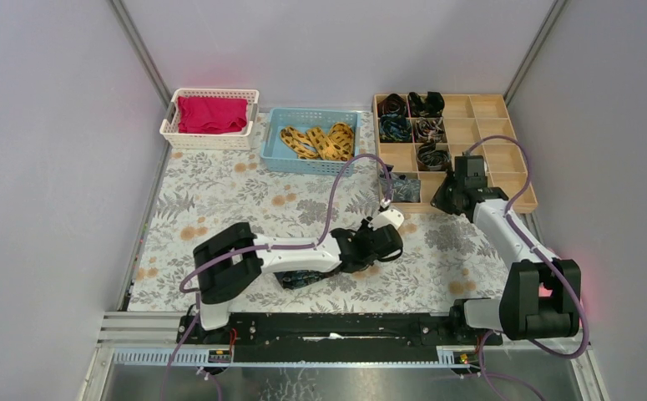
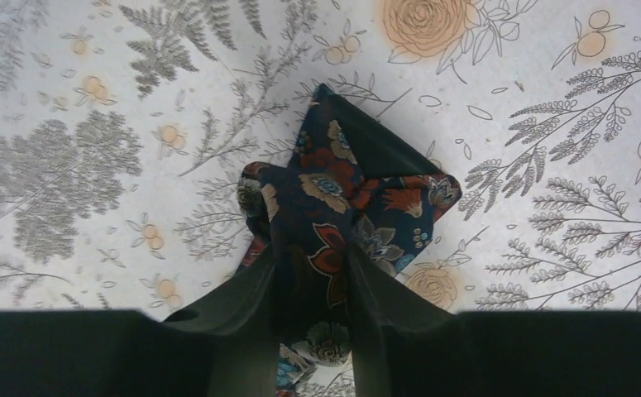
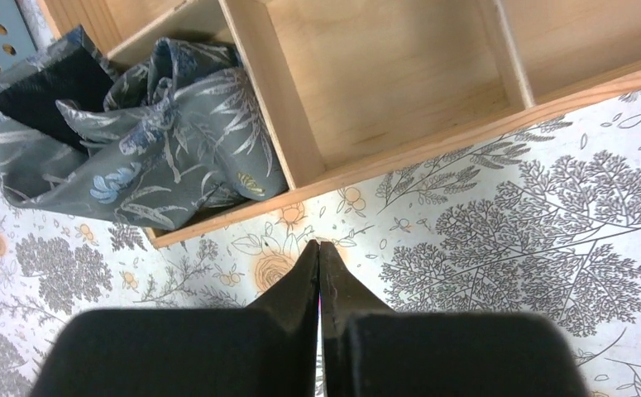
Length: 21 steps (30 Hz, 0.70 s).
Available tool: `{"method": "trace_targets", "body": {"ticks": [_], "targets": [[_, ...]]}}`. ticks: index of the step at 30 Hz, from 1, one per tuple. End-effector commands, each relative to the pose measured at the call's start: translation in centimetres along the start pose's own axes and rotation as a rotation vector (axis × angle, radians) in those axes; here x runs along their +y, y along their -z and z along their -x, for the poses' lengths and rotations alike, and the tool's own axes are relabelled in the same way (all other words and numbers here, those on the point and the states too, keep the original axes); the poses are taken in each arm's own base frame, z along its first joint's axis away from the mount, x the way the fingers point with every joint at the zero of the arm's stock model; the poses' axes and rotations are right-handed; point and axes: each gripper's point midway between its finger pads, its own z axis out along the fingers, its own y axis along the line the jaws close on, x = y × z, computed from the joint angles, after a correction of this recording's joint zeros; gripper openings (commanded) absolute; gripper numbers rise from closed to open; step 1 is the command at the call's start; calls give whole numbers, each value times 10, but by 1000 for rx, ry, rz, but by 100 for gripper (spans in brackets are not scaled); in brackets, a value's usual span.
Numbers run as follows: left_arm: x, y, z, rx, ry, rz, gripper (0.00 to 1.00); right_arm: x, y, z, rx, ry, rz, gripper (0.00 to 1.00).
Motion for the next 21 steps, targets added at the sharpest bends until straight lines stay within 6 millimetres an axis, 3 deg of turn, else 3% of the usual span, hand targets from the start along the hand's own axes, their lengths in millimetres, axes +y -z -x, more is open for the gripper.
{"method": "trace_targets", "body": {"ticks": [1,7,10,14,17,21], "targets": [[18,23,26,-101,68,55,32,14,5,-8,6,45,71,0],[54,54,22,-133,143,144,25,47,7,-47,92,178,117,0],[74,80,15,-153,216,156,26,65,6,-74,143,215,173,7],[100,115,1,-176,309,155,27,78,3,-103,190,229,216,25],[116,140,-7,-214,387,127,29,79,-7,-123,250,247,211,29],[126,158,-15,-242,455,85,30,88,-15,-151,300,288,214,33]]}}
